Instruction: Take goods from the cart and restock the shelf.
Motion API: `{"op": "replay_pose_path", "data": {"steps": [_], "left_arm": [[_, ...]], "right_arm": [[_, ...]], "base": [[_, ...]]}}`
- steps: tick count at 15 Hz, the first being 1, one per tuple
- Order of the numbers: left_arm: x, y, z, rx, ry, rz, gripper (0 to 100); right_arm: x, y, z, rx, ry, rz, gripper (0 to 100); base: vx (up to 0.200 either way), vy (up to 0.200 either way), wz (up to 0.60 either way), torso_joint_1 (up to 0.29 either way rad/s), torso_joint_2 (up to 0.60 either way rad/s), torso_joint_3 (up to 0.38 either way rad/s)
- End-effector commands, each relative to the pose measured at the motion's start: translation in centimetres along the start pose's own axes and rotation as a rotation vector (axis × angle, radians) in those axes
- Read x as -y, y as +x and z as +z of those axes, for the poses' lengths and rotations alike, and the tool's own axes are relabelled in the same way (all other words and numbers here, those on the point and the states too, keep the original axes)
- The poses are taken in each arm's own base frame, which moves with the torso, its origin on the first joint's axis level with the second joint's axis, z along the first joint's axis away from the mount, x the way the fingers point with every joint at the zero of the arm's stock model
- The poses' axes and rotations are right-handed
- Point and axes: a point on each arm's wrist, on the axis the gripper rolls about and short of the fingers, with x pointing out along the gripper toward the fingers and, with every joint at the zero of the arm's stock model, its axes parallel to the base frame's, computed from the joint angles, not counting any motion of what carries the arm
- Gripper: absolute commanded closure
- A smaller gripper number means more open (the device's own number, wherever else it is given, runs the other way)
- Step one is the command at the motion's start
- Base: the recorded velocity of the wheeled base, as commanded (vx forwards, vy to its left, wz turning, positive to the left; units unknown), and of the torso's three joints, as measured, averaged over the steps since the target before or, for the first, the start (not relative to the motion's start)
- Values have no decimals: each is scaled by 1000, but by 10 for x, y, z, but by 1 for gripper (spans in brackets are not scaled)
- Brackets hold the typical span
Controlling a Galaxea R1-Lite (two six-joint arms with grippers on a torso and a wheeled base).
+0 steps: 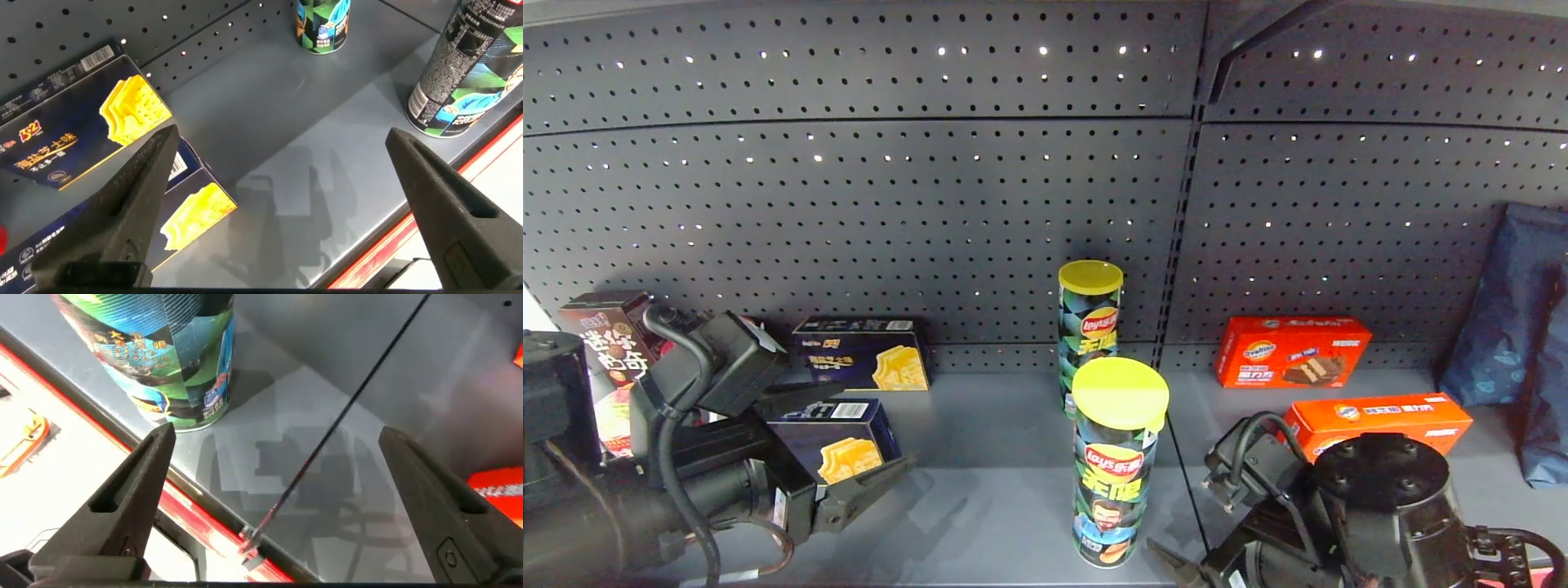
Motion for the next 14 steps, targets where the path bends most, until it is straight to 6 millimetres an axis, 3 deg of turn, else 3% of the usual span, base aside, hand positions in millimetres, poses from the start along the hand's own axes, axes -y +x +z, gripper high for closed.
{"op": "replay_pose_path", "data": {"steps": [1,7,14], "left_arm": [[0,0,0,-1,-1,0,0],[0,0,-2,-6,-2,1,0],[1,-2,-5,-14,-5,1,0]], "right_arm": [[-2,5,-1,-12,-4,0,0],[-9,18,7,-4,-9,9,0],[1,22,7,-11,2,-25,0]], "base": [[0,0,0,0,0,0],[0,0,0,0,0,0],[0,0,0,0,0,0]]}}
